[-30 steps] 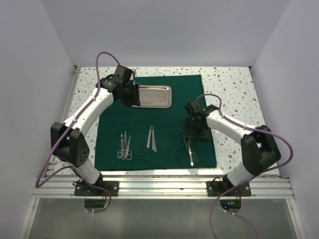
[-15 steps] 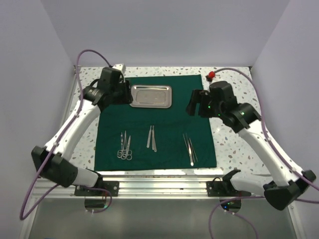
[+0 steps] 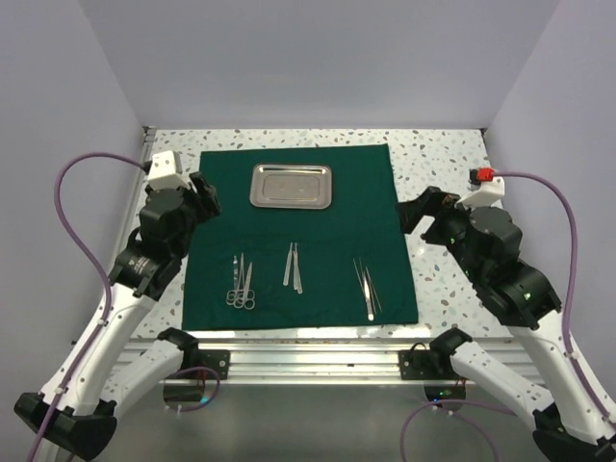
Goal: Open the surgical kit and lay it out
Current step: Reset both arms
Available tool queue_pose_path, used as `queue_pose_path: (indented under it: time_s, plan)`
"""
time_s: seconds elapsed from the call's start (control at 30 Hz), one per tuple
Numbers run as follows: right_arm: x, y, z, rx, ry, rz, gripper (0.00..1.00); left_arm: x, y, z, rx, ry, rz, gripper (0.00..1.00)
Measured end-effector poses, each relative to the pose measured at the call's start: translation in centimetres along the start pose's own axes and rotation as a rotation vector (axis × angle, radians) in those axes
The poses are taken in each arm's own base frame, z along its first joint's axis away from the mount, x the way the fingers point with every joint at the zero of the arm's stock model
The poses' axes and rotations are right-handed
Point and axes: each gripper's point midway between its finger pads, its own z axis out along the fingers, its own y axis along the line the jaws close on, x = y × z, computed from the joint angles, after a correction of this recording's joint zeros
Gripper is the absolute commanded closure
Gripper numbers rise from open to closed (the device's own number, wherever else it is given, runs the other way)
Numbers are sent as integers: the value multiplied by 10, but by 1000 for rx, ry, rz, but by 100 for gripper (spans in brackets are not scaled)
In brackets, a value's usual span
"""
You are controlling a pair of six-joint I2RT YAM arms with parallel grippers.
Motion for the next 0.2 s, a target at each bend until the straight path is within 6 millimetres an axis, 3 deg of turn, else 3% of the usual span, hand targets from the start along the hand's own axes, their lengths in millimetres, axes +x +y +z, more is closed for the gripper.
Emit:
queue_pose_path:
  time_s: [0.2]
  plan:
    - [-18,12,17,24,0,-35,2,-4,16,-5,-53,-69,14,32]
